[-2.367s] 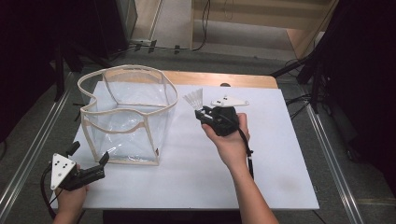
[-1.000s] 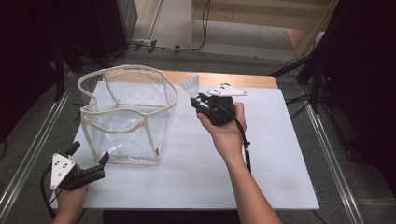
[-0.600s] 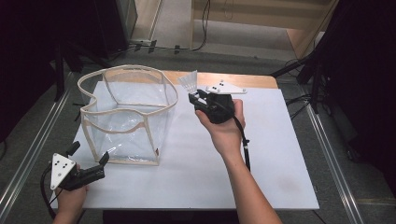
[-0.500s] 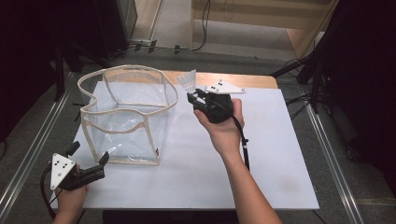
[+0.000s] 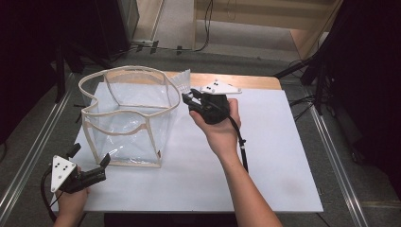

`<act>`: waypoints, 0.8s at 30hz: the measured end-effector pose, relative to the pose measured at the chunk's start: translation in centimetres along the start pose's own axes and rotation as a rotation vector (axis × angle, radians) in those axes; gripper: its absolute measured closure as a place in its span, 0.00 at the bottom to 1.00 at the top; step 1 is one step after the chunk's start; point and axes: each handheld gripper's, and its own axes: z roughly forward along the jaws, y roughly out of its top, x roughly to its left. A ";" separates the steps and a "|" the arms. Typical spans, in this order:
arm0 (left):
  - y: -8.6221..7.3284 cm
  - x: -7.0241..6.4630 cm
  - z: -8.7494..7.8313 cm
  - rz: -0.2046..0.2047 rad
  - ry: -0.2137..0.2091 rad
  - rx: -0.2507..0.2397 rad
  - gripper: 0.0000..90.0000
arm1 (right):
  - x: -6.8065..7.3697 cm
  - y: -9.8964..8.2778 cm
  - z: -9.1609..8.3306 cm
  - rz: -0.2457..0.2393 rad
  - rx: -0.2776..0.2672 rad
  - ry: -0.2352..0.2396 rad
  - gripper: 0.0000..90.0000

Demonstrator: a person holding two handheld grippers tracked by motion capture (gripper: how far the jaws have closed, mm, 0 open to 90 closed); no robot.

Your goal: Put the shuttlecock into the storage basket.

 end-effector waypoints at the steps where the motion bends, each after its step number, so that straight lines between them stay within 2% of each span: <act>1: 0.0 0.0 0.0 -0.001 0.000 0.000 0.00 | 0.1 0.1 0.0 0.003 0.000 0.003 0.70; 24: 0.0 0.0 0.0 0.000 -0.003 0.000 0.00 | 2.0 0.8 1.4 -0.013 0.000 0.072 0.70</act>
